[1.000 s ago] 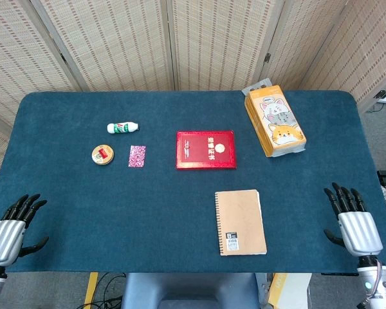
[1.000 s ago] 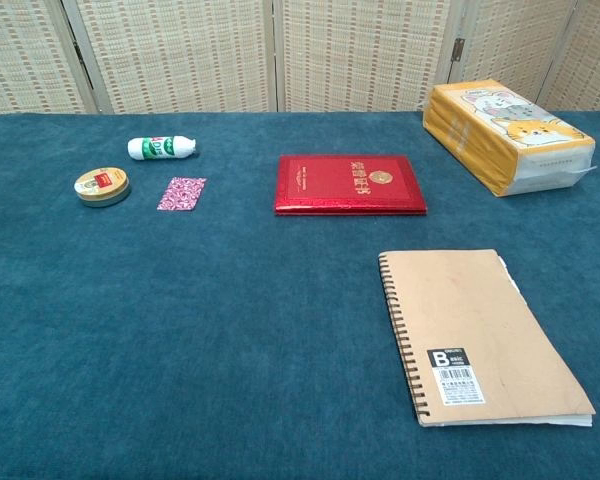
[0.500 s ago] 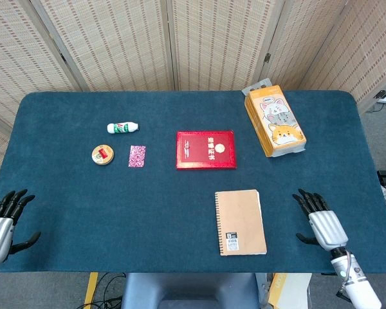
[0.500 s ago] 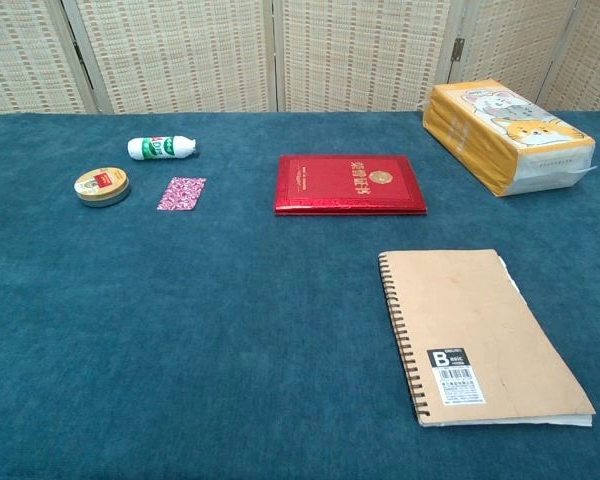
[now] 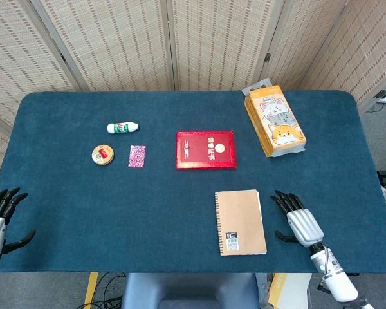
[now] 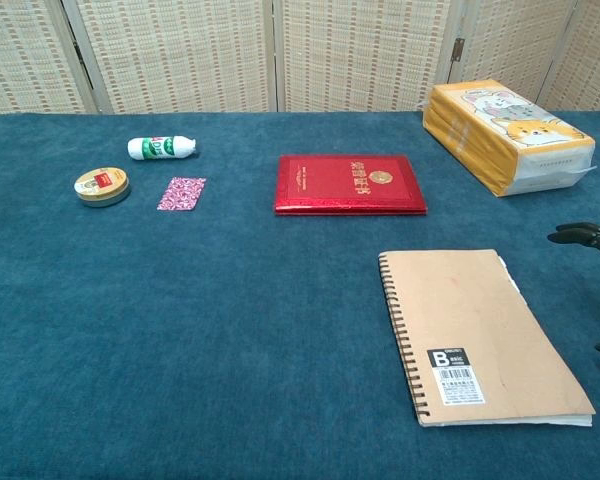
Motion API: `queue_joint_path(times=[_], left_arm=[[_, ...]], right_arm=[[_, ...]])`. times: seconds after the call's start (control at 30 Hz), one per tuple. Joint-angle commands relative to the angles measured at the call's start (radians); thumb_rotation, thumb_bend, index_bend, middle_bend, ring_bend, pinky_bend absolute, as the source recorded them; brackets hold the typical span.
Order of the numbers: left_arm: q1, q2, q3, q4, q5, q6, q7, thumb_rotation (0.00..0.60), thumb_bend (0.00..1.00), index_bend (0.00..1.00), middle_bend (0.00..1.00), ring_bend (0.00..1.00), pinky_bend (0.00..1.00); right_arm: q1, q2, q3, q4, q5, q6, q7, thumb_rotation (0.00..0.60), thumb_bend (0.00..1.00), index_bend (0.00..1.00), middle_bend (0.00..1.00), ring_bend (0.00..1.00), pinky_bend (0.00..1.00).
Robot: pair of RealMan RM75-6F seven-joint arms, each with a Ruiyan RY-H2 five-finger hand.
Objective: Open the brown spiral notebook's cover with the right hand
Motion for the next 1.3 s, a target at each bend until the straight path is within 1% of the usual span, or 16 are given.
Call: queue_joint_path(times=[0.03,0.17,0.33,0.53,0.93,1.3], left_arm=[[0.0,0.0,-0.001,0.0,-0.001,-0.001,-0.002,0.6,0.24,0.18,0.11,0.03,0.18],[0.0,0.0,-0.003,0.003,-0.005,-0.001,0.001,0.6,0.24,0.18,0.11,0.03,0.18],[0.006,-0.018,-0.024,0.012,-0.038,0.019,0.046,0.6,0.24,0.19,0.11,0.03,0.18],[0.008,-0.015,-0.015,0.014,-0.008,0.03,0.035,0.6,0.24,0.19,0.11,0.03,0.18],[0.005,-0.012,-0.017,0.017,-0.016,0.016,0.023,0.6,0.24,0.19,0.11,0.03,0.18],[0.012,-0.008,-0.021,0.017,-0.021,0.028,0.021,0.6,0.24,0.19,0.11,0.03,0.18]], right_arm=[[0.009,-0.012,-0.003,0.013,-0.003,-0.008,0.004,0.6,0.29,0.0,0.0,0.0,0.0],[0.022,-0.025,-0.01,0.028,-0.006,-0.02,0.018,0.6,0.29,0.0,0.0,0.0,0.0],[0.031,-0.038,-0.014,0.039,-0.008,-0.02,0.028,0.6,0.29,0.0,0.0,0.0,0.0],[0.038,-0.055,-0.01,0.058,-0.002,-0.014,0.04,0.6,0.3,0.0,0.0,0.0,0.0],[0.061,-0.075,-0.009,0.08,-0.002,-0.017,0.06,0.6,0.3,0.0,0.0,0.0,0.0],[0.077,-0.097,-0.007,0.096,0.0,-0.017,0.069,0.6,0.3,0.0,0.0,0.0,0.0]])
